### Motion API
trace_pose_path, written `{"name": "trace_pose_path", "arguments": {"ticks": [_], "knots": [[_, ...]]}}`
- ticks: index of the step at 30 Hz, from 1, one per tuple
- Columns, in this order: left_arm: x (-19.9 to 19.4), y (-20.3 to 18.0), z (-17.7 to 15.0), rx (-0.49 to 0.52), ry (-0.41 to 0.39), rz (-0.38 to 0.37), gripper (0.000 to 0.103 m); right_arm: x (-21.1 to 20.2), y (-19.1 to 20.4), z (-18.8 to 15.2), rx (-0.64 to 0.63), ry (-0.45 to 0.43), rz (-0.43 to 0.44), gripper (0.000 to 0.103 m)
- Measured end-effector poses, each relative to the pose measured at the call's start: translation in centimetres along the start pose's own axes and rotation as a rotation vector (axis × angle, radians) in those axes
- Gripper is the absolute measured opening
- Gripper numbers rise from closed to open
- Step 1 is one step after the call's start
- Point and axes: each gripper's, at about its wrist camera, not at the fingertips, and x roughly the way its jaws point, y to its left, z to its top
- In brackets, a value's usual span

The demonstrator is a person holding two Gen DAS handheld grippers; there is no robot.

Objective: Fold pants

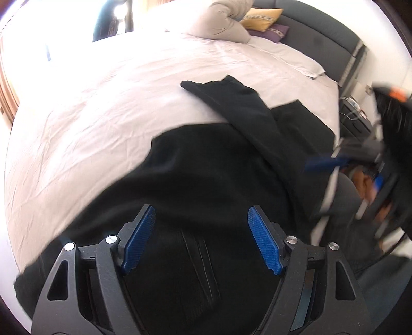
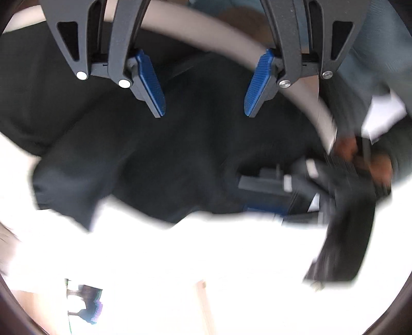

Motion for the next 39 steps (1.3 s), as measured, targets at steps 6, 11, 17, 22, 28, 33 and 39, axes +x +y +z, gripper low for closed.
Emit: {"name": "trace_pose_path", "arguments": {"ticks": [6,11,17,22,28,33,39], "knots": [[5.7,0.9,3.8,-0.041,0.065,0.004,0.051,-2.3,-8.8,8.5,0.134,-0.096,-0.213,0.067],[8.9,2.4,3.3,-0.089,0.100,0.003,0.049,2.8,-12.6,15.4,0.162,-0.033,-0.287,0.067],[9.6,3.3,2.7,-0.111,0.078,-0.031,0.049,11.7,-15.8,19.0,0.189,0.097,-0.358,0.067],[10.0,3.5,2.6,-0.118,0.060,-0.042,0.050,16.1,-16.7,19.8,0.202,0.170,-0.407,0.067],[9.5,3.3,2.1,-0.113,0.047,-0.038,0.050,17.1,-18.0,19.9,0.237,0.202,-0.441,0.061],[9.3,3.2,2.0,-0.106,0.043,-0.028,0.050,17.1,-17.6,20.1,0.227,0.226,-0.440,0.044],[8.9,3.2,1.7,-0.103,0.042,-0.021,0.050,16.0,-18.1,20.0,0.250,0.210,-0.420,0.008]]}}
